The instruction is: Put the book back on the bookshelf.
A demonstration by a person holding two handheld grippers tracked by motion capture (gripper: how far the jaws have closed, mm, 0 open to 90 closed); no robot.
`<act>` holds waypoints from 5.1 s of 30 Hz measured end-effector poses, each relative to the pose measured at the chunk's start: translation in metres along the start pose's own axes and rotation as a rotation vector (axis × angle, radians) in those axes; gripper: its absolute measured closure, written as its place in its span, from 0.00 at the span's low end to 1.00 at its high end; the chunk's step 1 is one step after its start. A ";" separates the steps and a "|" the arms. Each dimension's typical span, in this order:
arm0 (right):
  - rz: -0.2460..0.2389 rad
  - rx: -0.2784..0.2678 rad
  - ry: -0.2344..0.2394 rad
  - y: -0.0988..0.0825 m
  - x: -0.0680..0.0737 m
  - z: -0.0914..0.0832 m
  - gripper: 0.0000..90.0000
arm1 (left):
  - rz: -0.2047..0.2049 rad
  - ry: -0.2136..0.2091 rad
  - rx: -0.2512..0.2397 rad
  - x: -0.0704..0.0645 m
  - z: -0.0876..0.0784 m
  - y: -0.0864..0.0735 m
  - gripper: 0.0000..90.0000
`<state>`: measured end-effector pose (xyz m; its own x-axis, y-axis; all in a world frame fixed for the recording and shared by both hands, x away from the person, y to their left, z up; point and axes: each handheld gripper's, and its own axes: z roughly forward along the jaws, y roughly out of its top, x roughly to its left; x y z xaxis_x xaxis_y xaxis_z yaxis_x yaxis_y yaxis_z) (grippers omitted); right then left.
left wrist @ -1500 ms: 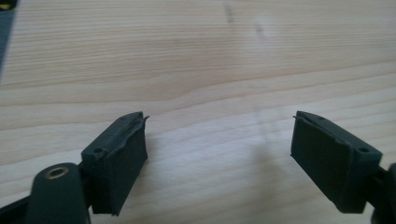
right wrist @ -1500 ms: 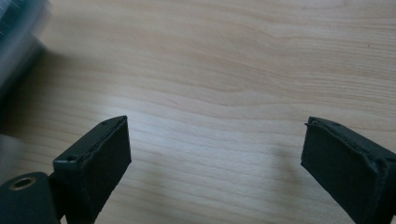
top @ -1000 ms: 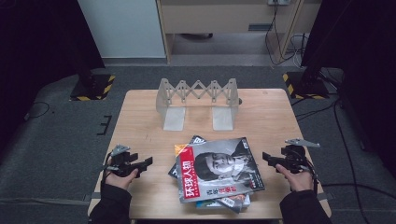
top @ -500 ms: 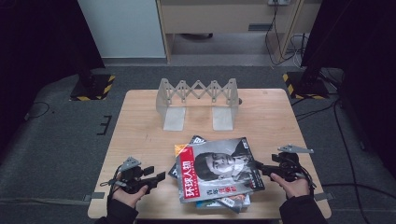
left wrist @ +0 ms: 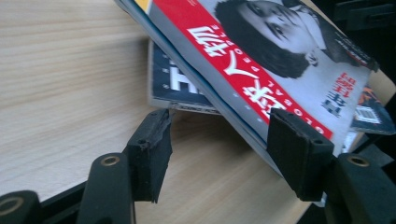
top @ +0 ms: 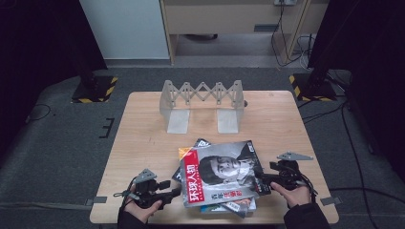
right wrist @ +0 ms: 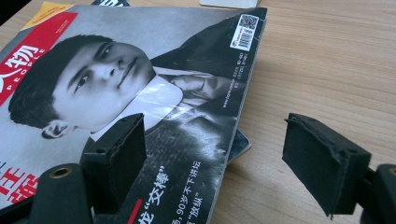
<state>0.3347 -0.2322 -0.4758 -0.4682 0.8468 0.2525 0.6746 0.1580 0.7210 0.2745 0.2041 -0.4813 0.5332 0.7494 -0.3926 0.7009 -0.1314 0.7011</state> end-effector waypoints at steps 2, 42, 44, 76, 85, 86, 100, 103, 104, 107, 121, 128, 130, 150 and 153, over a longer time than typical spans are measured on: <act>0.002 0.000 0.003 0.000 0.000 0.000 0.23 | 0.002 -0.004 0.008 -0.003 0.002 -0.001 0.43; -0.026 0.062 0.045 -0.008 0.009 0.015 0.28 | -0.011 -0.174 -0.009 -0.026 0.021 0.004 0.52; -0.027 0.062 0.048 -0.008 0.009 0.016 0.28 | -0.014 -0.190 -0.026 -0.026 0.022 0.007 0.53; 0.033 -0.018 0.023 -0.003 -0.004 0.007 0.22 | -0.080 -0.238 0.011 -0.018 0.047 0.046 0.88; 0.093 -0.057 -0.081 -0.004 -0.029 -0.001 0.20 | -0.076 -0.250 -0.018 -0.018 0.044 0.061 0.93; 0.098 -0.051 -0.099 -0.004 -0.031 -0.001 0.20 | -0.073 -0.253 -0.018 -0.018 0.043 0.062 0.94; 0.037 0.044 -0.284 -0.011 -0.053 0.009 0.15 | -0.139 -0.338 -0.077 -0.021 0.038 0.082 0.96; 0.020 0.045 -0.297 -0.012 -0.055 0.010 0.14 | -0.126 -0.348 -0.091 -0.026 0.035 0.090 0.96; 0.014 0.046 -0.299 -0.012 -0.056 0.010 0.14 | -0.123 -0.356 -0.101 -0.027 0.033 0.092 0.96; 0.004 0.049 -0.301 -0.013 -0.057 0.011 0.13 | -0.107 -0.372 -0.128 -0.031 0.028 0.101 0.96; -0.011 0.067 -0.319 -0.014 -0.061 0.014 0.12 | -0.078 -0.423 -0.214 -0.046 0.018 0.130 0.96; -0.015 0.065 -0.319 -0.015 -0.062 0.013 0.12 | -0.083 -0.431 -0.268 -0.051 0.012 0.144 0.96; -0.016 0.068 -0.316 -0.015 -0.062 0.014 0.11 | -0.079 -0.430 -0.282 -0.050 0.007 0.147 0.96; -0.055 0.155 -0.289 -0.027 -0.071 0.025 0.05 | -0.091 -0.278 -0.403 -0.007 -0.050 0.156 0.96; -0.058 0.129 -0.289 -0.029 -0.071 0.025 0.04 | -0.086 -0.254 -0.415 -0.003 -0.057 0.159 0.96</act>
<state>0.3625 -0.2843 -0.5309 -0.3394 0.9406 0.0066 0.7272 0.2580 0.6361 0.3572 0.2175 -0.3349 0.6167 0.5575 -0.5557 0.5271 0.2318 0.8176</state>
